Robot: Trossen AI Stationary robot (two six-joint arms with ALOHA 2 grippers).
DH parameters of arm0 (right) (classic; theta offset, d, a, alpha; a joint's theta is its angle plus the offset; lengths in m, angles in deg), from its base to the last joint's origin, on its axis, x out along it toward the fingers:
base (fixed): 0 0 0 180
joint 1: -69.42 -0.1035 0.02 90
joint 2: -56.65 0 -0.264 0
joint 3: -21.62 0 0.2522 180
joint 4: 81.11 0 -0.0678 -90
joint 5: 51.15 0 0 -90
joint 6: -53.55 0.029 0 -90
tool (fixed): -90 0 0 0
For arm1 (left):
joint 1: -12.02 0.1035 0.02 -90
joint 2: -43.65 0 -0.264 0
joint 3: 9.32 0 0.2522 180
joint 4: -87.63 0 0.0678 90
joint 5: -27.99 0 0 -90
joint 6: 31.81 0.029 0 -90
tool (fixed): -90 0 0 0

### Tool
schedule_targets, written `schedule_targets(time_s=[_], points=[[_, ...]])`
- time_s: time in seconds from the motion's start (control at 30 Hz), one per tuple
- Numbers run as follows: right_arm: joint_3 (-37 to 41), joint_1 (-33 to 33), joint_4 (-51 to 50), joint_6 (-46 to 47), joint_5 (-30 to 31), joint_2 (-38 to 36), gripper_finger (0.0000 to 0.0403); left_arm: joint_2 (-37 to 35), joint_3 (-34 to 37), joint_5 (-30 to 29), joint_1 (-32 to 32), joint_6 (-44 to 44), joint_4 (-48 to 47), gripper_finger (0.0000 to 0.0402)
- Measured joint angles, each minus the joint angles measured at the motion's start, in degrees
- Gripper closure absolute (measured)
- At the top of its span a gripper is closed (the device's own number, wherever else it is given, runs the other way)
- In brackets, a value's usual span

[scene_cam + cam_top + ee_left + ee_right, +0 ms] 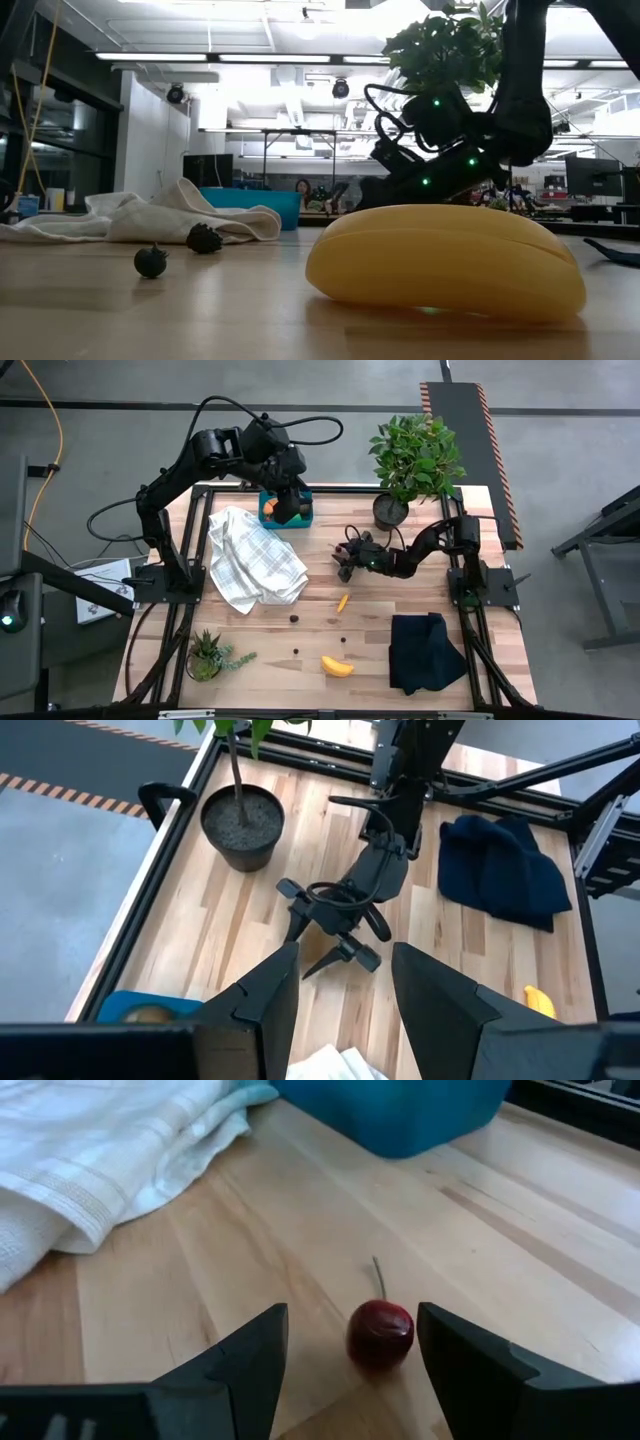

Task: Pick and placing Produce into tupperware
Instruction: Put the red cherry into the blue bin

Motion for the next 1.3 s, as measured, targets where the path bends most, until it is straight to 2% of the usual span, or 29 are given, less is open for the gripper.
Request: schedule_targets(time_s=[0.13,0.43,0.63,1.03,1.3], points=[[-0.18,0.53,-1.37,0.3,-0.01,0.0,0.02,0.0,0.0,0.0,0.0,0.0,-0.04,0.0252],[-0.16,1.77,-2.03,0.44,-1.24,0.0,0.0264,0.0,0.0,0.0,0.0,0.28,-0.28,0.0252],[-0.16,1.87,-2.03,0.44,-1.51,0.0,0.0291,0.0,0.0,0.0,0.0,0.61,-0.32,0.0252],[-0.16,1.83,2.4,2.25,-4.45,-0.08,0.0313,0.0,0.0,0.01,0.0,1.11,-2.23,0.0252],[-1.95,1.72,3.19,5.73,-8.18,-5.86,0.0313,0.02,0.37,0.04,0.0,4.17,-5.46,0.0252]])
